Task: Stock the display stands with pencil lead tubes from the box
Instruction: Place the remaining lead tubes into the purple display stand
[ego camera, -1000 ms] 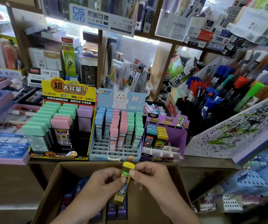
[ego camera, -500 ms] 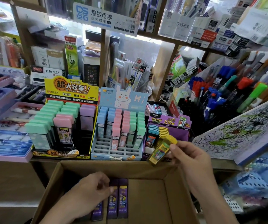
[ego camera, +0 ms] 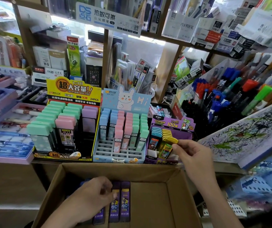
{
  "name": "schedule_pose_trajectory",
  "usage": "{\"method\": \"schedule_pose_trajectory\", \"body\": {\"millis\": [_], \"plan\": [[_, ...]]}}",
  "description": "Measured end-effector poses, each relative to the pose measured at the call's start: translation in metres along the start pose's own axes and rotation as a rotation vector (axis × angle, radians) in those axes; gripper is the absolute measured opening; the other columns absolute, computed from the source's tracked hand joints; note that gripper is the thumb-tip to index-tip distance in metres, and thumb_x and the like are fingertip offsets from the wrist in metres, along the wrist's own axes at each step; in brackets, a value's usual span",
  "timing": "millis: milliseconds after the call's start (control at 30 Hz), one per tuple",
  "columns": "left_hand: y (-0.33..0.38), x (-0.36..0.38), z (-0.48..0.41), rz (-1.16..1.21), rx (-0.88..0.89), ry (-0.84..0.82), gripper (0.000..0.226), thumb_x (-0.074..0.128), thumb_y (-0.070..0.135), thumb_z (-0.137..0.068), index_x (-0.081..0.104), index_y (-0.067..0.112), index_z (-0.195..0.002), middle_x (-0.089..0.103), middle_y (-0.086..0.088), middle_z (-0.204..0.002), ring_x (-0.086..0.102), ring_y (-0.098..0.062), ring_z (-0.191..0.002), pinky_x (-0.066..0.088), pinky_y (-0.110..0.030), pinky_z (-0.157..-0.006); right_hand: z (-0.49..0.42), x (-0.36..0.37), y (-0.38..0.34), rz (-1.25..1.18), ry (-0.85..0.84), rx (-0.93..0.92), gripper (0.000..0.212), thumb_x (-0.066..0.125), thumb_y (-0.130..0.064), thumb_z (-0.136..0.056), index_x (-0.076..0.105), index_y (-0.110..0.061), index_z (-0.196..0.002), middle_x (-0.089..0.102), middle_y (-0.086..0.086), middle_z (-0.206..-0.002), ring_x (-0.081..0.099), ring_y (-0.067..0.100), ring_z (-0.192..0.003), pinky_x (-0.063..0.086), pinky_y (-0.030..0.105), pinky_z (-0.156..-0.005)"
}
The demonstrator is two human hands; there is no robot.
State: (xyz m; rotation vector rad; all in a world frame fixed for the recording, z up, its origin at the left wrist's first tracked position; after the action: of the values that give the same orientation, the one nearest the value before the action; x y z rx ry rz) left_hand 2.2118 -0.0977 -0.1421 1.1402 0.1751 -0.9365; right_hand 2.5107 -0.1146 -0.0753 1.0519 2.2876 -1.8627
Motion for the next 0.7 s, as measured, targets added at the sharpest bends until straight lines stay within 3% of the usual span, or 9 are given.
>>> {"method": "schedule_pose_trajectory", "body": {"millis": [167, 333, 567, 700], "plan": [[0.000, 0.001, 0.000, -0.016, 0.033, 0.002, 0.019, 0.067, 0.055, -0.088, 0.063, 0.039, -0.099, 0.065, 0.017, -0.103, 0.061, 0.001, -0.095, 0.047, -0.019, -0.077, -0.002, 0.006, 0.009, 0.122, 0.018, -0.001, 0.006, 0.078, -0.023, -0.089, 0.078, -0.029, -0.090, 0.075, -0.018, -0.077, 0.071, 0.001, -0.076, 0.054, 0.018, -0.065], [-0.002, 0.004, -0.002, -0.018, 0.029, 0.002, 0.019, 0.067, 0.054, -0.088, 0.063, 0.041, -0.102, 0.067, 0.016, -0.103, 0.063, 0.001, -0.095, 0.050, -0.020, -0.081, 0.001, 0.010, 0.007, 0.165, 0.042, -0.051, 0.014, 0.076, -0.027, -0.092, 0.075, -0.034, -0.080, 0.073, -0.020, -0.069, 0.067, 0.000, -0.066, 0.047, 0.011, -0.055], [-0.006, 0.006, -0.005, -0.038, 0.026, -0.021, 0.020, 0.068, 0.052, -0.088, 0.062, 0.041, -0.103, 0.068, 0.017, -0.104, 0.063, 0.001, -0.095, 0.052, -0.023, -0.083, 0.012, 0.011, -0.002, 0.161, 0.103, -0.028, 0.006, 0.079, -0.021, -0.088, 0.076, -0.024, -0.085, 0.072, -0.023, -0.075, 0.067, -0.004, -0.072, 0.049, 0.008, -0.060], [-0.011, 0.009, -0.011, -0.031, 0.007, -0.053, 0.024, 0.072, 0.047, -0.087, 0.061, 0.040, -0.107, 0.071, 0.016, -0.102, 0.065, 0.001, -0.094, 0.054, -0.025, -0.086, 0.039, 0.021, -0.011, 0.180, 0.099, -0.023, 0.007, 0.078, -0.025, -0.088, 0.075, -0.028, -0.083, 0.071, -0.017, -0.075, 0.067, 0.002, -0.073, 0.052, 0.014, -0.061]]}}
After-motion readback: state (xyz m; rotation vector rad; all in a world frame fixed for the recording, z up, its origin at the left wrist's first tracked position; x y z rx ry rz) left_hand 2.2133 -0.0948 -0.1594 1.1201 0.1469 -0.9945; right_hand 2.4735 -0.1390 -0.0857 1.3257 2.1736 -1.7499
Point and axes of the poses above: each hand's wrist, its own z-axis away from the middle knuckle, its own x-axis out of the palm, y = z × x, the point moved 2 cm from there along -z, towards the middle knuckle
